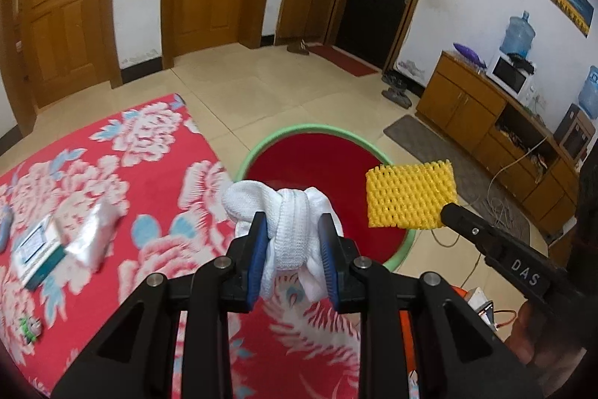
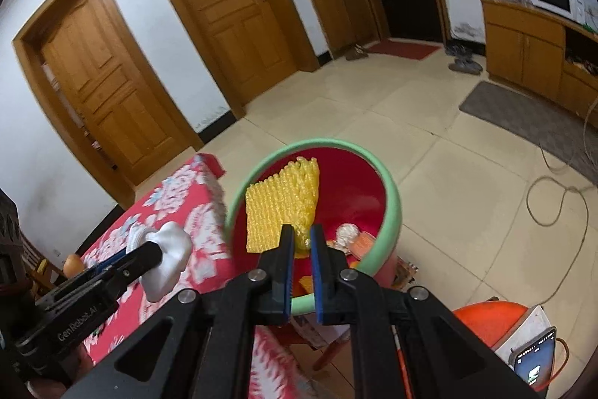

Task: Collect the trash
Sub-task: 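Carry socks and foam net over the bucket and open both grippers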

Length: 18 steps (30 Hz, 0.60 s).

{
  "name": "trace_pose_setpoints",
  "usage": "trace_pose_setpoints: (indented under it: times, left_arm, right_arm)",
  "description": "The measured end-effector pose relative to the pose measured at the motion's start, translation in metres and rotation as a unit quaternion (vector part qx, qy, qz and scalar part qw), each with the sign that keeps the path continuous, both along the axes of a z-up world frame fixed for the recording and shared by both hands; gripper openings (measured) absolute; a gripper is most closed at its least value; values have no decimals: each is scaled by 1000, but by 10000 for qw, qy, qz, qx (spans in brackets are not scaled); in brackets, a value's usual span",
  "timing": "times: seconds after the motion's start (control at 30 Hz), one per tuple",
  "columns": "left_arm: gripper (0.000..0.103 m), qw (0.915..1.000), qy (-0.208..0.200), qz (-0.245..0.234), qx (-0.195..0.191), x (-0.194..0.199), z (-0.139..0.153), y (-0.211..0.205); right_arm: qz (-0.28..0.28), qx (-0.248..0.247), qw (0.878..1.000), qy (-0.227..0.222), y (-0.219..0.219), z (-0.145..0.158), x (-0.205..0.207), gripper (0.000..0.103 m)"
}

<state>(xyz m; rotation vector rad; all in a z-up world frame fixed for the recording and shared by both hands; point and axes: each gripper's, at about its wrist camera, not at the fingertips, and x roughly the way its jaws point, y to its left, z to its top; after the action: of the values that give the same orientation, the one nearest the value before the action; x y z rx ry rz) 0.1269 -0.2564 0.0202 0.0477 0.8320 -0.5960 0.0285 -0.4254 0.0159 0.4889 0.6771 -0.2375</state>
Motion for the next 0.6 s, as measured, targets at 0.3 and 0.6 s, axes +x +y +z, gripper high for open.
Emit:
trace_pose_setpoints:
  times: [0.3, 0.6]
  left_arm:
    - [34, 9993, 6, -248, 293, 24, -23, -36]
    - [56, 9996, -80, -145, 230, 29, -19, -31]
  right_arm:
    - [-283, 202, 9991, 249, -26, -25, 14, 13]
    - [-343, 332, 9985, 277, -35, -29, 22, 36]
